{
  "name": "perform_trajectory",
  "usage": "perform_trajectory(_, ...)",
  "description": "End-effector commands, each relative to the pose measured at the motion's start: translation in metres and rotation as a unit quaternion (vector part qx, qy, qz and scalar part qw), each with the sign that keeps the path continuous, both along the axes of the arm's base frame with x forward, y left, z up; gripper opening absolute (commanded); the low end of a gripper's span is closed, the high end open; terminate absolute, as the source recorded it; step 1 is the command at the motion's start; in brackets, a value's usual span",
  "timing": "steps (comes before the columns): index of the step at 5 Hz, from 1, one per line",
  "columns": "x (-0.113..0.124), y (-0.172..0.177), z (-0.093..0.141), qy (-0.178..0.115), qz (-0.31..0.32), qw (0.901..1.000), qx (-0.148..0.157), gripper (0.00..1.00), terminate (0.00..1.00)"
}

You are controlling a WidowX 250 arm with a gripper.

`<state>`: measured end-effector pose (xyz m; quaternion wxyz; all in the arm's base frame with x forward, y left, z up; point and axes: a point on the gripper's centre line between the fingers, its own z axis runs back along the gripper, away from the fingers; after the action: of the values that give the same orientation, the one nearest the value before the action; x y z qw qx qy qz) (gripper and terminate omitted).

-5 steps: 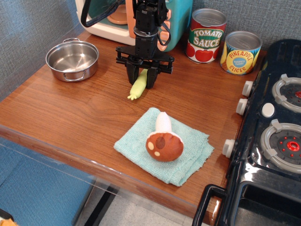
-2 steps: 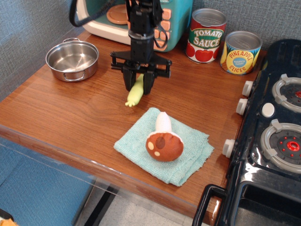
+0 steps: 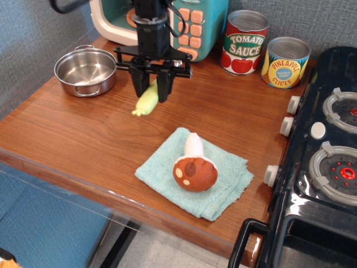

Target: Move the yellow spoon to the left of the blue towel at the front edge of the table.

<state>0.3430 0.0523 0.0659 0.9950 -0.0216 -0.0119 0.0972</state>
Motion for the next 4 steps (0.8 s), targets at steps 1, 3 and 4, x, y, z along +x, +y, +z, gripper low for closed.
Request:
perform_trajectory(1,-0.052,0.019,0.008,-0.032,-0.121,0.9916,0.034,0.0,0.0)
perform_trajectory(3,-0.075,0.036,-0.01,-0.047,-0.07,0.9934,0.078,0.0,0.0)
perform_trajectory(4,-0.078,0.043,-0.018,-0.037,-0.058,0.9942,0.083,0.0,0.0)
